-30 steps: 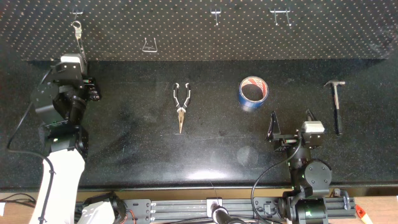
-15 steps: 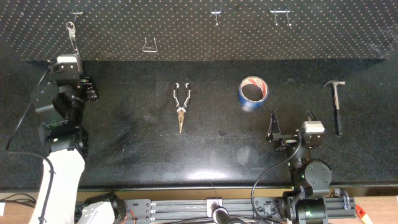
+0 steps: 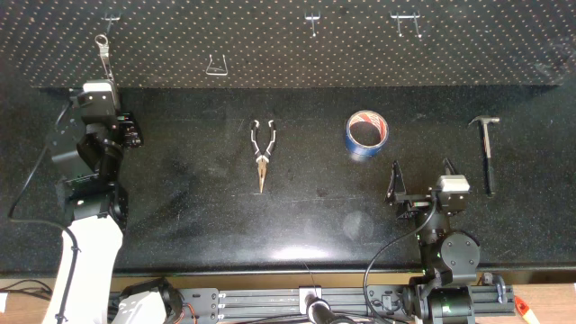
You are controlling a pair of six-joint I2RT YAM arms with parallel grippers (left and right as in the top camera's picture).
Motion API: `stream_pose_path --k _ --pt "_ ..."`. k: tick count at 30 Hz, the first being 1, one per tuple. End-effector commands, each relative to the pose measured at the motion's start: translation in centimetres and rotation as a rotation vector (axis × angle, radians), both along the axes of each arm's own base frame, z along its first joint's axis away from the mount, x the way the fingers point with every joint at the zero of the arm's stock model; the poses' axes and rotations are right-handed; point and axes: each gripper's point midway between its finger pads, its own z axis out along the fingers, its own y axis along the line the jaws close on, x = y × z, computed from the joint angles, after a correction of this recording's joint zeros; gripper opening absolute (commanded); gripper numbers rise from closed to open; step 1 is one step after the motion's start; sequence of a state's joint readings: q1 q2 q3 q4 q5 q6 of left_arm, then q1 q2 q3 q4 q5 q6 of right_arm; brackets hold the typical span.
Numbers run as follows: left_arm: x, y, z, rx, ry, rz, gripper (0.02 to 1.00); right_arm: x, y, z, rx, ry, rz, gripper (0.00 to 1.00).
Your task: Place Tools Onto Pegboard
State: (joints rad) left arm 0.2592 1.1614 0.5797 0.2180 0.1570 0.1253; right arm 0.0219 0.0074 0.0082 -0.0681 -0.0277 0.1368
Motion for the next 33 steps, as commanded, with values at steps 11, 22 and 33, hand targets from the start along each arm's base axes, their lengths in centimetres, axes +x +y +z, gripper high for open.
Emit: stream_pose_path --k 11,22,33 --pt "1.2 0.8 -0.6 -0.007 -0.011 0.028 0.029 0.0 0.2 -0.1 -0.011 0.000 0.011 0.976" --pt "3.4 1.4 -1.5 -0.018 0.026 0.025 0.029 0.0 0.2 -0.1 -0.011 0.001 0.011 0.976" --pt "5.0 1.7 -2.4 -0.029 0.067 0.024 0.932 0.0 0.2 -0.1 -0.011 0.001 0.011 0.976"
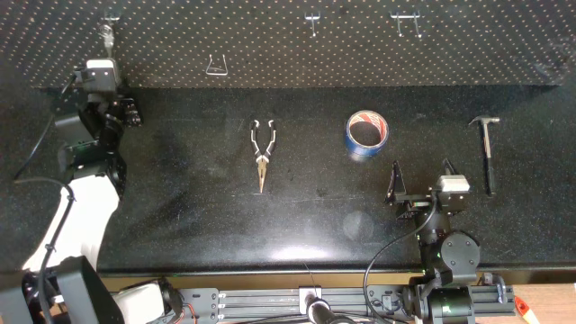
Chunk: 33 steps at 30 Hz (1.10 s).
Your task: Place Tools Onto Pegboard
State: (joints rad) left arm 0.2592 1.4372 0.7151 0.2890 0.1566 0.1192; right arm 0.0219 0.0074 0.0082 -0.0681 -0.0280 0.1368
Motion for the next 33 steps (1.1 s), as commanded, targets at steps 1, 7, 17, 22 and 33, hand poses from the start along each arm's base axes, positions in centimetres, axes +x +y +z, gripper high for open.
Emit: stream_pose_path --k 1,7,17,22,33 --pt "0.0 0.3 0.6 -0.006 0.005 0.020 0.996 0.0 0.2 -0.1 -0.011 0.001 0.011 0.976" --pt "-4.4 -1.8 4.3 -0.036 0.029 -0.028 0.996 0.0 0.2 -0.1 -0.011 0.001 0.011 0.976" --pt "-15.0 -6.8 4.8 -0.075 0.202 -0.105 0.996 0.0 0.2 -0.1 -0.011 0.001 0.011 0.976" --pt "-17.4 -9.2 5.1 -0.123 0.212 -0.197 0.996 0.0 0.2 -0.1 -0.011 0.001 0.011 0.976" --pt "-23.2 -12.1 0.4 0.251 0.481 -0.390 0.996 0.0 0.2 -0.1 -0.011 0.001 0.011 0.976"
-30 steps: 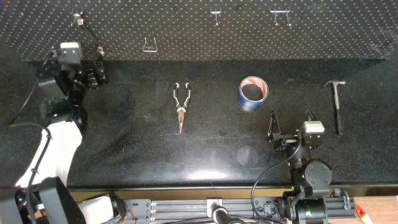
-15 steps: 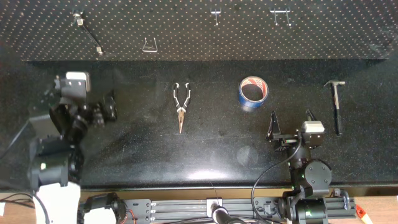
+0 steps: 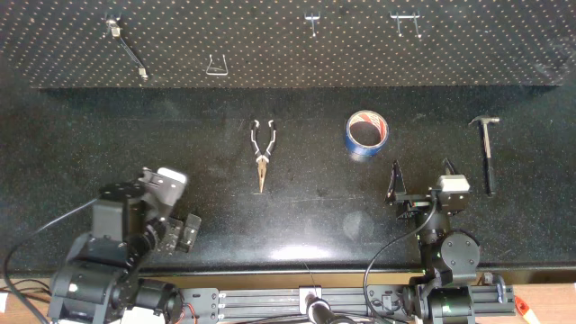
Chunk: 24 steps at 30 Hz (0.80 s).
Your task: Place Tools Onto Pegboard
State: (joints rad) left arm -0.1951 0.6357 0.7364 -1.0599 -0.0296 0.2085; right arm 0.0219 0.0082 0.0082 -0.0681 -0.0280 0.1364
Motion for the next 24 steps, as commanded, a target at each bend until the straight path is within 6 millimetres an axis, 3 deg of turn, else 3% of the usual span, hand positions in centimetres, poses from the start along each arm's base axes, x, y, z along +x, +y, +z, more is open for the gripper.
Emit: stream_pose_path --k 1,5,21,24 --pt "0.8 -1.0 0.9 0.051 -0.069 -0.076 0.996 0.0 0.2 -0.1 -0.010 -0.001 0.011 0.976" --pt "0.8 -1.2 1.7 0.038 -0.113 -0.081 0.993 0.0 0.2 -0.1 -0.010 0.000 0.011 0.976" --pt "1.0 -1.3 1.8 0.036 -0.116 -0.082 0.996 0.0 0.2 -0.1 -0.010 0.000 0.011 0.976" --pt "1.0 -2.8 1.3 0.024 -0.078 -0.145 0.996 0.0 0.2 -0.1 -0.010 0.000 0.011 0.976"
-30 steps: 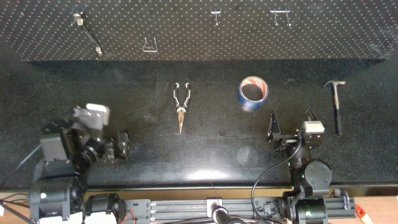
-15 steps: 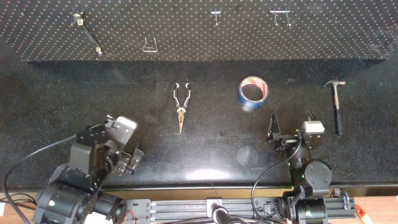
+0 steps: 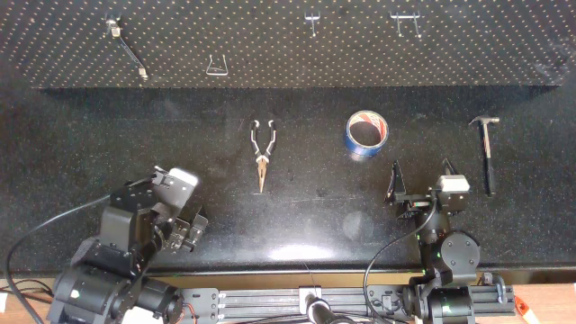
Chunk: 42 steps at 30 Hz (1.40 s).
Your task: Place Tools Onto Pegboard
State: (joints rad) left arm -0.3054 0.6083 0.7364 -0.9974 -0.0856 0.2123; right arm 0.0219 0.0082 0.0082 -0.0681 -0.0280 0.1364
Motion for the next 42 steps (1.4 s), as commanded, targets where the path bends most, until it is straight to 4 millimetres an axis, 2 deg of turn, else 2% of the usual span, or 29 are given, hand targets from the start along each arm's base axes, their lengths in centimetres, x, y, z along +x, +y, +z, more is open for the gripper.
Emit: stream_pose_path --k 1,2,3,4,5,6,9,11,12,16,17,18,19,21,23,25,27,33,37,42 --pt "0.5 -2.5 -0.1 0.004 0.035 -0.107 0.996 0.0 0.2 -0.1 -0.010 0.000 0.011 0.976" --pt "0.4 -3.9 0.0 -0.007 0.056 -0.163 0.996 0.0 0.2 -0.1 -0.010 -0.001 0.011 0.976" --pt "-0.1 -6.6 0.3 -0.033 0.099 -0.277 0.993 0.0 0.2 -0.1 -0.010 0.000 0.011 0.976" --pt "0.0 -8.5 0.7 -0.046 0.119 -0.324 0.996 0.0 0.2 -0.1 -0.010 0.000 0.011 0.974" --pt "0.4 -9.8 1.3 -0.100 0.137 -0.281 0.996 0.0 0.2 -0.1 -0.010 0.000 0.011 0.976" --pt "1.4 -10.7 2.2 -0.188 0.148 -0.159 0.998 0.0 0.2 -0.1 -0.010 -0.001 0.011 0.976" --pt "3.9 -9.3 2.1 -0.330 0.155 0.256 0.996 0.0 0.2 -0.1 -0.010 0.000 0.011 0.976" --pt "5.0 -7.1 1.6 -0.406 0.117 0.576 0.996 0.0 0.2 -0.1 -0.010 -0.001 0.011 0.976" --pt "5.3 -7.0 1.3 -0.425 0.117 0.626 0.993 0.0 0.2 -0.1 -0.010 -0.001 0.011 0.976" --pt "6.4 -7.7 -3.0 -0.304 0.196 0.671 0.996 0.0 0.2 -0.1 -0.010 0.000 0.011 0.976" --pt "7.0 -8.2 -3.4 -0.309 0.194 0.668 0.996 0.0 0.2 -0.1 -0.010 0.000 0.011 0.976" --pt "8.0 -9.9 -3.3 -0.353 0.170 0.636 0.993 0.0 0.2 -0.1 -0.010 0.000 0.011 0.976" --pt "8.1 -11.0 -3.1 -0.369 0.160 0.602 0.996 0.0 0.2 -0.1 -0.010 0.000 0.011 0.976" --pt "7.1 -11.7 -3.4 -0.349 0.182 0.570 0.996 0.0 0.2 -0.1 -0.010 0.000 0.011 0.976" --pt "5.7 -11.1 -4.3 -0.283 0.231 0.570 0.996 0.0 0.2 -0.1 -0.010 0.000 0.011 0.976" --pt "5.2 -11.9 -4.5 -0.303 0.277 0.539 0.996 0.0 0.2 -0.1 -0.010 0.000 0.011 0.976" --pt "5.9 -12.7 -4.3 -0.250 0.252 0.385 0.996 0.0 0.2 -0.1 -0.010 -0.001 0.011 0.976" --pt "9.0 -11.6 -6.5 -0.260 0.296 0.408 0.996 0.0 0.2 -0.1 -0.010 0.000 0.011 0.976" --pt "10.7 -12.3 -7.5 -0.295 0.313 0.382 0.996 0.0 0.2 -0.1 -0.010 0.000 0.011 0.976" --pt "12.3 -12.7 -9.0 -0.250 0.344 0.378 0.996 0.0 0.2 -0.1 -0.010 0.000 0.011 0.976"
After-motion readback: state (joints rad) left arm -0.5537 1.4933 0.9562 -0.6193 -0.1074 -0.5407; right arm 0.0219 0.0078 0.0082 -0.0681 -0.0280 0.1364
